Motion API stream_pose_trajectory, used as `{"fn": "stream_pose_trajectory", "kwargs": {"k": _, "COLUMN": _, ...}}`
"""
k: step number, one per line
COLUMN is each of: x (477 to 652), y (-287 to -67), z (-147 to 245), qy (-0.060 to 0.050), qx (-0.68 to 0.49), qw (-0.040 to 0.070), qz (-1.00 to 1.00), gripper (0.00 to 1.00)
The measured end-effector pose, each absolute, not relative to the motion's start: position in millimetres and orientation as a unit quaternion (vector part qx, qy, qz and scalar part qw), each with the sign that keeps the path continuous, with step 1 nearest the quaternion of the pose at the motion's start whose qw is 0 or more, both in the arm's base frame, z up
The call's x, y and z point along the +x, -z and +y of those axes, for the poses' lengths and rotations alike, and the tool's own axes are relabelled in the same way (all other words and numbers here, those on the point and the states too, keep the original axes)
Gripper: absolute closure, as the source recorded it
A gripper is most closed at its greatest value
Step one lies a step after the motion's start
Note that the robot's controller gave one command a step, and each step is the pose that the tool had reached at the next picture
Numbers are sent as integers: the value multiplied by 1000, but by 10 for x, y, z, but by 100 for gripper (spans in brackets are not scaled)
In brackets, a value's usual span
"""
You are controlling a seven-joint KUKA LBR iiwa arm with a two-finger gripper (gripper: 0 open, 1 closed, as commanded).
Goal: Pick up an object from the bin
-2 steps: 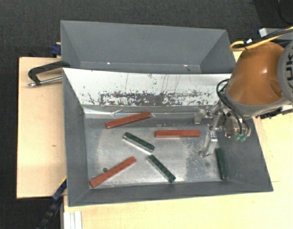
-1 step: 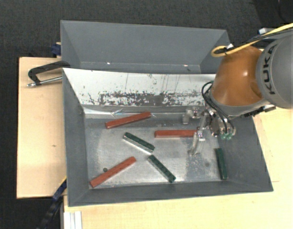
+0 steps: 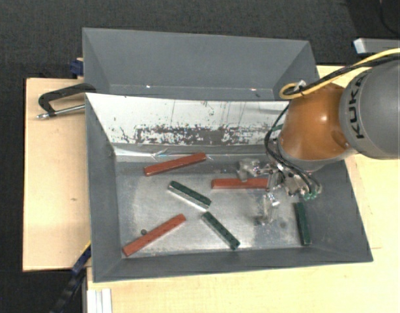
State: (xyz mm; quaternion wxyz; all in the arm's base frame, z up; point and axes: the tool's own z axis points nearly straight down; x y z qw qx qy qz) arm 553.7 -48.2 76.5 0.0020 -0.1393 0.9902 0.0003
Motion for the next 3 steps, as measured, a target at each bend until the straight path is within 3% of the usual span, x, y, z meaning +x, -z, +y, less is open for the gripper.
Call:
{"fn": "stream_pose_trajectory", "kwargs": {"k": 1, "x": 6024, "y": -722, "z": -442, "qy": 0, "qx": -112, "qw": 3, "qz": 994, "gripper": 100}}
{"fn": "stream_pose_trajectory", "kwargs": {"k": 2, "x": 6024, "y": -722, "z": -442, "qy": 0, "qx": -112, "qw": 3, "qz": 994, "gripper": 100}}
{"fn": "stream_pose_trajectory", "kwargs": {"k": 3, "x": 5910, "y": -2214, "z": -356, "qy": 0, "qx": -95, "qw": 4, "qz": 995, "gripper": 100}}
